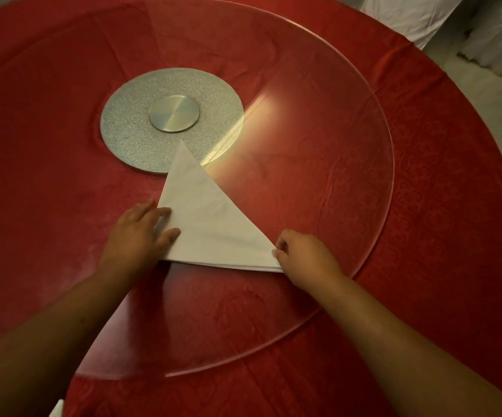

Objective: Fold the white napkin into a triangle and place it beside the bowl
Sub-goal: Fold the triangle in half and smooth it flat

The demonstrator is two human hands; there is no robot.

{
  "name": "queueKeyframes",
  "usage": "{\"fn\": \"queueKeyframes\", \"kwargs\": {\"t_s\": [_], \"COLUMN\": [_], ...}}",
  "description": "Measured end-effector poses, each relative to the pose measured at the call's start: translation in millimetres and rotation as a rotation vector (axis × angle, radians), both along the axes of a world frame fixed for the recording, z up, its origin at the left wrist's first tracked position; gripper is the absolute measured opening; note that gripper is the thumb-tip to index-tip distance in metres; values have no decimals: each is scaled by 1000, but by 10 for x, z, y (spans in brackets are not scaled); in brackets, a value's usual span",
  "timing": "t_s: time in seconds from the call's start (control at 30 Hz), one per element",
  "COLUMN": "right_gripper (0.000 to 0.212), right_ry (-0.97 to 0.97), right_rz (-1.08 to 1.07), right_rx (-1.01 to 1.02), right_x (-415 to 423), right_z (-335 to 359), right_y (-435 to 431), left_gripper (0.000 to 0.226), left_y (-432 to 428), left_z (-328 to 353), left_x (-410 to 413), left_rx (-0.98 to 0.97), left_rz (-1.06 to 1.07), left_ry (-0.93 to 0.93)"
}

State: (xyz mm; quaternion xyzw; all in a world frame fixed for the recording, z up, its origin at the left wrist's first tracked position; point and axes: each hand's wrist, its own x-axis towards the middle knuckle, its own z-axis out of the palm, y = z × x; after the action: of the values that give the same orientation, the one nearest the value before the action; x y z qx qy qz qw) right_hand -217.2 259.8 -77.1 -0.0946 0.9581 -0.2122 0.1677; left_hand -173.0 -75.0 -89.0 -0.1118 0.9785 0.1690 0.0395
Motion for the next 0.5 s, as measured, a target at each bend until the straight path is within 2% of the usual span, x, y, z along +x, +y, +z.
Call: {"fn": "queueKeyframes", "kwargs": {"t_s": [0.2, 0.37, 0.5], "right_gripper": [18, 30, 37], "right_ry": [366, 484, 504], "right_rz": [74, -2, -49], "right_rx": [102, 203, 186], "right_x": [338, 380, 392], "right_z": [-173, -323, -382], "right_y": [51, 164, 190], "left_gripper": [55, 66, 68], "left_y": [-13, -39, -10], "left_z": [-197, -293, -329], "left_x": [54, 111, 146], "left_rx": [-34, -72, -117], "left_rz": [-12, -29, -37], "left_ry": [45, 26, 18]}}
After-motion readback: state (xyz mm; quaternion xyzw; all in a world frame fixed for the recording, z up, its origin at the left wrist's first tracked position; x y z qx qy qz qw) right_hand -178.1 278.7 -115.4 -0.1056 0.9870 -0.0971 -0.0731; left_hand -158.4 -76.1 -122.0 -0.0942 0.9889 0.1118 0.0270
